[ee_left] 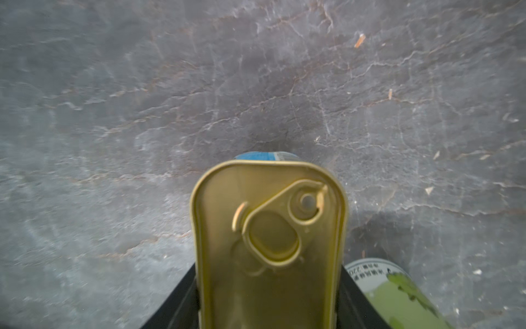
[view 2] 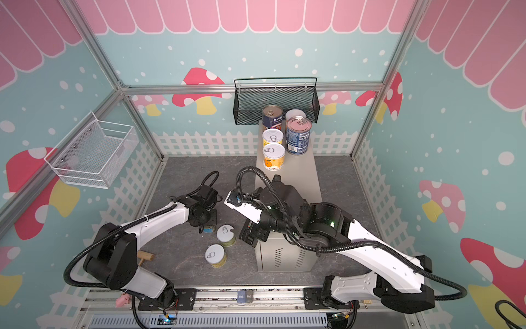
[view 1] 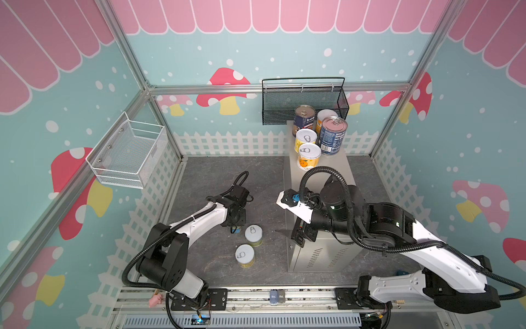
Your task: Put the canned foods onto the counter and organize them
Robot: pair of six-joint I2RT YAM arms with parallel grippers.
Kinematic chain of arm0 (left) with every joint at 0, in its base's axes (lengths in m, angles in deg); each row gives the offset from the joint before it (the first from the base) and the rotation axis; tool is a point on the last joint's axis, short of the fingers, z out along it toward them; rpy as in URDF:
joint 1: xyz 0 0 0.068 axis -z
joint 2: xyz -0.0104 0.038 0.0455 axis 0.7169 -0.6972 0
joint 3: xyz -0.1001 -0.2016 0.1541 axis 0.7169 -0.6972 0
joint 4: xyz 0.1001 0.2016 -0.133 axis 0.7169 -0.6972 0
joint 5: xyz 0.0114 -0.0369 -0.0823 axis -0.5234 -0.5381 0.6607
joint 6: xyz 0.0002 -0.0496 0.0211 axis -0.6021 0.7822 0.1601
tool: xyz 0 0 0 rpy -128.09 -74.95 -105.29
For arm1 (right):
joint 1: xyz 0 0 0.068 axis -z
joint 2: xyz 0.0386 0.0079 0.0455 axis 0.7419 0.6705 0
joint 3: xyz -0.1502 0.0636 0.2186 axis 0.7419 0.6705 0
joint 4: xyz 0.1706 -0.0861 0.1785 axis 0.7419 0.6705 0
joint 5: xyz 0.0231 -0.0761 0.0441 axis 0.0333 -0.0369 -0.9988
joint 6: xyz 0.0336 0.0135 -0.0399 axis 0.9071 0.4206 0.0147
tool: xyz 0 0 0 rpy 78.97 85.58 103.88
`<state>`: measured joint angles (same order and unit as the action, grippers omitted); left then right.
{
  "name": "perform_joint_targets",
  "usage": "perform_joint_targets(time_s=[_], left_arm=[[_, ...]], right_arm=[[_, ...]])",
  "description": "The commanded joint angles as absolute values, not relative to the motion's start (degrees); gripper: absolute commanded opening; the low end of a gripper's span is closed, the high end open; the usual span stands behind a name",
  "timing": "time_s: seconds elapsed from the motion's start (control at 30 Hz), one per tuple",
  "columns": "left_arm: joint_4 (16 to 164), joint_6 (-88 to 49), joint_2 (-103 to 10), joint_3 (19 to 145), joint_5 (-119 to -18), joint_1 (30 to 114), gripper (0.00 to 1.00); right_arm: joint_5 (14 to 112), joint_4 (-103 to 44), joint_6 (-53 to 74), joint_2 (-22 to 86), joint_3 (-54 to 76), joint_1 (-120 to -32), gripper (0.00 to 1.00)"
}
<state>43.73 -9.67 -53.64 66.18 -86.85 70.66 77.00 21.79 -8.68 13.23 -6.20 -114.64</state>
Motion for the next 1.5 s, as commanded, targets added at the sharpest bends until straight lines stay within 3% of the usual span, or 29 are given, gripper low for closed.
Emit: perform_joint_targets(time_s=[0.0,0.37,0.5,0.7,1.03,1.13,1.47], left_arm=[[47.12,-9.06,-53.73,67.34,-86.06,70.45,0.52],[43.27,-11.60,-49.35,68.40,-84.31,70.32,0.72],[39.65,-14.30,-47.06,69.50,-79.36,70.53,0.78],[35.93,-11.09,-43.15,68.09,-78.37,76.31,0.86],[36.22,-4.96,-40.54,64.61,-80.29,82.90,0.93],[37.42,-3.89,-40.03,63.34,-81.36,84.51,0.99],[42.22,-2.20,-42.88,61.05,-83.96,88.25,0.99]], right_arm=[[77.50,22.99,-8.57,11.93,-6.01,-114.60,0.99],[77.30,22.55,-9.42,12.12,-5.71,-114.60,0.99],[77.31,22.51,-9.34,11.96,-5.65,-114.59,0.99],[77.01,21.71,-9.59,11.75,-4.95,-114.59,0.99],[75.84,20.18,-9.74,12.13,-4.13,-114.60,0.99],[75.44,20.18,-9.35,11.76,-4.13,-114.62,0.99],[74.66,19.85,-8.99,11.67,-3.98,-114.60,0.99]])
